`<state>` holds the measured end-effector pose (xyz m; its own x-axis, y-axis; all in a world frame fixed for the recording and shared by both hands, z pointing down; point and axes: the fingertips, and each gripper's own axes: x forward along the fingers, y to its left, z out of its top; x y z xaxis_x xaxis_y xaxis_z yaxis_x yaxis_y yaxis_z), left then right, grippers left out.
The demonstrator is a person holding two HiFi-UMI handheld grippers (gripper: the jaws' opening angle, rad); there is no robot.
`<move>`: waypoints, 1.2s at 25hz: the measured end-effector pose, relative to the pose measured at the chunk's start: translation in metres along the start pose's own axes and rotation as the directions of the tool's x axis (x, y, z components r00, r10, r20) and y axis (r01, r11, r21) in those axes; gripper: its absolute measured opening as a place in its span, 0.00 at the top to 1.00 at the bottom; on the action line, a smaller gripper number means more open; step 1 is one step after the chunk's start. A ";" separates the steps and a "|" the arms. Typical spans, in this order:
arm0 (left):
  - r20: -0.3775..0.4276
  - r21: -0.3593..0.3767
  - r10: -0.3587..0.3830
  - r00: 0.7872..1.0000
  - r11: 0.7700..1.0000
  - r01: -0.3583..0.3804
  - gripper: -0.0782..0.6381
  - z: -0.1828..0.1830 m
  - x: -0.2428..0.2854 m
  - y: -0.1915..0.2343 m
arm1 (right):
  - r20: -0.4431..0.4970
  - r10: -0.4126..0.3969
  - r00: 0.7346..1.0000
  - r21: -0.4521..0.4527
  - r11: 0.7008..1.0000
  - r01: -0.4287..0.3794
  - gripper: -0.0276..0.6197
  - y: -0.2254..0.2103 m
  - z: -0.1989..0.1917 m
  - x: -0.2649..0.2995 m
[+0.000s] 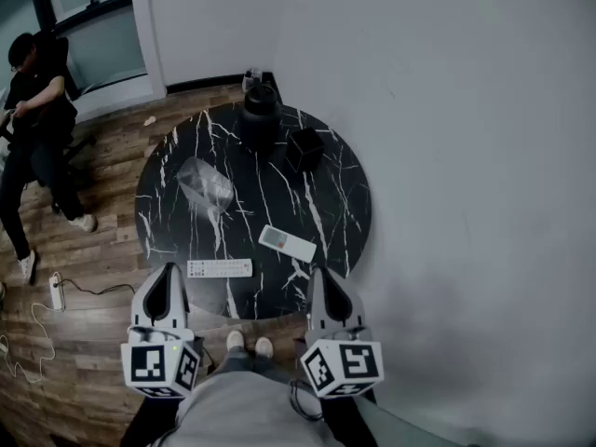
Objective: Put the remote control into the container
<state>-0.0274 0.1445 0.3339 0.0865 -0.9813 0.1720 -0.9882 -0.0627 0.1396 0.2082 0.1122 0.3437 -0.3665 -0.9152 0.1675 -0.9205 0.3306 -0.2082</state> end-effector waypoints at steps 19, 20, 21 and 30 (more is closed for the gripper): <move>-0.023 -0.010 -0.020 1.000 1.000 0.020 0.88 -0.005 0.000 0.018 | -0.047 0.077 0.996 -0.014 0.997 -0.078 0.95 0.025 -0.019 0.020; -0.025 -0.012 -0.025 0.999 1.000 0.024 0.88 -0.006 0.001 0.019 | -0.047 0.072 0.996 -0.017 0.997 -0.073 0.95 0.025 -0.020 0.022; -0.027 -0.013 -0.029 0.999 1.000 0.029 0.88 -0.008 0.002 0.021 | -0.047 0.067 0.997 -0.019 0.997 -0.068 0.95 0.026 -0.022 0.023; -0.038 -0.030 -0.042 0.998 0.999 0.040 0.88 -0.012 0.018 0.034 | -0.085 0.086 0.993 -0.059 0.994 -0.091 0.95 0.028 -0.033 0.045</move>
<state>-0.0584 0.1264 0.3535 0.1322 -0.9702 0.2031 -0.9797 -0.0968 0.1754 0.1613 0.0880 0.3770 -0.4545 -0.8605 0.2304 -0.8897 0.4256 -0.1653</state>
